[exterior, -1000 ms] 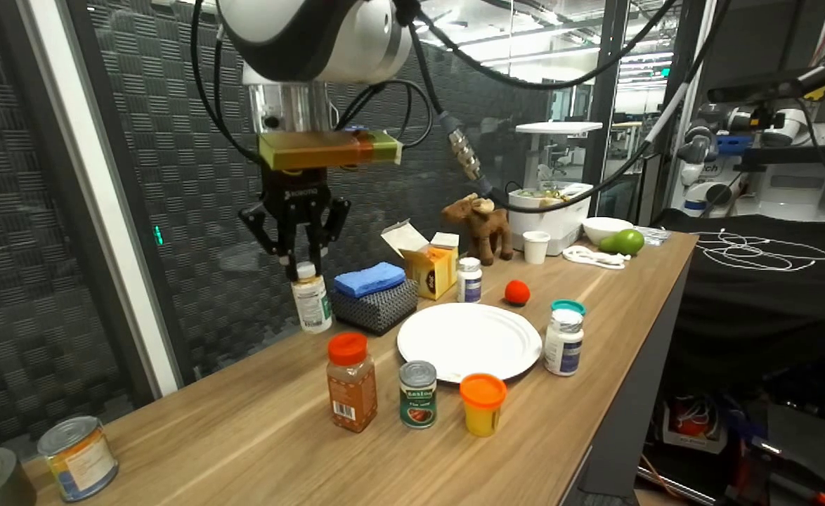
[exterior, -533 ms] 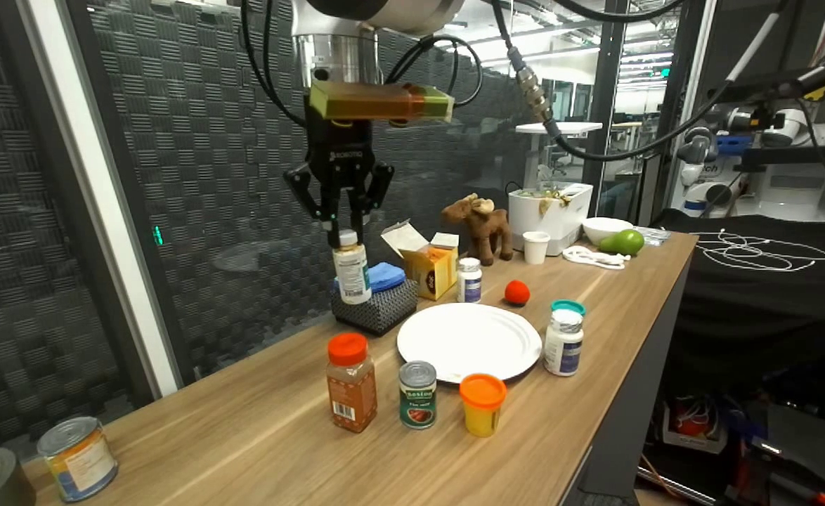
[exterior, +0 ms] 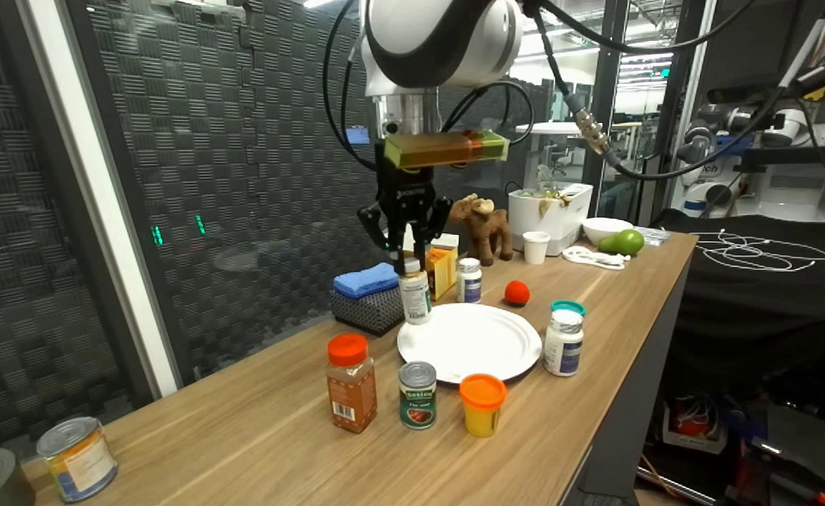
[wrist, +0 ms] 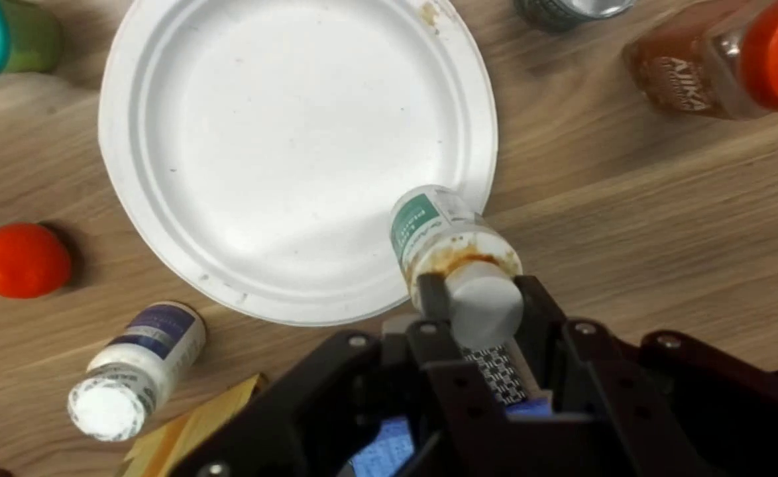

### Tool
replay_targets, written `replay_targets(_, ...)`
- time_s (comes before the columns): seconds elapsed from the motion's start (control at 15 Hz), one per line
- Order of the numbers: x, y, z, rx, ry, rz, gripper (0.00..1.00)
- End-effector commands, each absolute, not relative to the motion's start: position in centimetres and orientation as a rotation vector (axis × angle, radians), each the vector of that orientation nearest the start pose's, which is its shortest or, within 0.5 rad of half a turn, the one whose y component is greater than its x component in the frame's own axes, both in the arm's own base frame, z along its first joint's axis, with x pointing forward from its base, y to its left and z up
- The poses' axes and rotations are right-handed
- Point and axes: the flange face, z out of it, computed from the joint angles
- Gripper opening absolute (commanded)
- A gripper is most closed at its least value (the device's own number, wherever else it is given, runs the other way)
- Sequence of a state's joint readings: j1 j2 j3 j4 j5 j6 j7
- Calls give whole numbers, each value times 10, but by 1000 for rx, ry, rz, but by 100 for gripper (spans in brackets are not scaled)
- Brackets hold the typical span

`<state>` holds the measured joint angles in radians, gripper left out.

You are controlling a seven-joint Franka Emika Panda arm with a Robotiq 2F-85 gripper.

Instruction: Put the bottles and orange plushie surrounding the white plate on the white plate

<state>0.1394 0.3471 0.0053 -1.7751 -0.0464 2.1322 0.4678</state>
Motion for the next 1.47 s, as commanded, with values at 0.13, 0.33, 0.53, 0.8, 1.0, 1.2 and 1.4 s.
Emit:
replay_targets(0.13, 623, 53, 346, -3121, 550, -80, 8)
replay_targets(0.33, 622, 38, 337, -3109, 587, -85, 8)
replay_targets(0.53, 622, 28, 330, -3098, 623, -110, 8)
replay_targets(0.8, 618, 26, 330, -3095, 611, -90, 57)
replay_targets(1.0, 608, 46, 355, -3108, 559, -121, 77)
replay_targets(1.2, 603, 78, 388, -3113, 468, -194, 99)
replay_targets(1.4, 595, 134, 415, -3082, 245, -216, 100)
